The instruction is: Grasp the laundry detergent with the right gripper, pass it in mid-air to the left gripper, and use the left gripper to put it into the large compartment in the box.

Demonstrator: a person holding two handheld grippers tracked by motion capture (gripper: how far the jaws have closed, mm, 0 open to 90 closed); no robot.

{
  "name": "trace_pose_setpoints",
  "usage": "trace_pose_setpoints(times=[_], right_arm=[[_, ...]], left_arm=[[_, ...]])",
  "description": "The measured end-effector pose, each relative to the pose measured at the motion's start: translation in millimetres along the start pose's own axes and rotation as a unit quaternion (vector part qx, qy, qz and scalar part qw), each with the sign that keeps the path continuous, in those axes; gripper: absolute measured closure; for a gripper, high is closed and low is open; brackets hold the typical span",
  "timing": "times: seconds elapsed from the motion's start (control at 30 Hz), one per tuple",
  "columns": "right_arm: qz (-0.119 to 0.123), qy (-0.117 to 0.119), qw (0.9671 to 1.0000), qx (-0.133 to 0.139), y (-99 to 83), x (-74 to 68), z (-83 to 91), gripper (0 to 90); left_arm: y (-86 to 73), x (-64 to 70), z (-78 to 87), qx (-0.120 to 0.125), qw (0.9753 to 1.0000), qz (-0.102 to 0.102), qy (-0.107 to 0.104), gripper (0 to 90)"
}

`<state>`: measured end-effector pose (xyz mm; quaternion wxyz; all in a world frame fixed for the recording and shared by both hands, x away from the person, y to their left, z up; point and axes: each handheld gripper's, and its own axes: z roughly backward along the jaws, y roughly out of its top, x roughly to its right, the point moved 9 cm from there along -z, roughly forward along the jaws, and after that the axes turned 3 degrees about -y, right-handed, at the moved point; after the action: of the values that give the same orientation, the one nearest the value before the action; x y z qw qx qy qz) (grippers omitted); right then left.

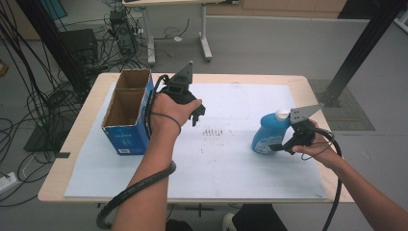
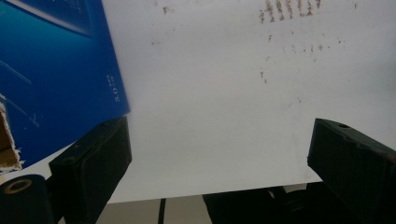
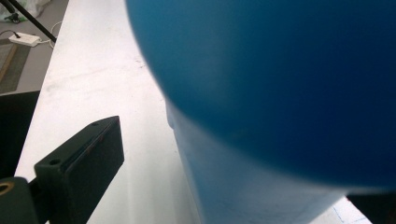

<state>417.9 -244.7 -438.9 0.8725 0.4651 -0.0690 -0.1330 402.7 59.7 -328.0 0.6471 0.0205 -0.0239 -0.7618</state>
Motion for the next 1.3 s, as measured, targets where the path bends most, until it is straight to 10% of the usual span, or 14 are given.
trace_pose_setpoints(times=[1.3], right_arm=[[0.006,-0.007,0.9999,0.006,-4.2,2.9,-3.2,14.3]], left_arm=[[1.4,-3.5,0.1,0.002,1.0,0.001,0.003,6.8]])
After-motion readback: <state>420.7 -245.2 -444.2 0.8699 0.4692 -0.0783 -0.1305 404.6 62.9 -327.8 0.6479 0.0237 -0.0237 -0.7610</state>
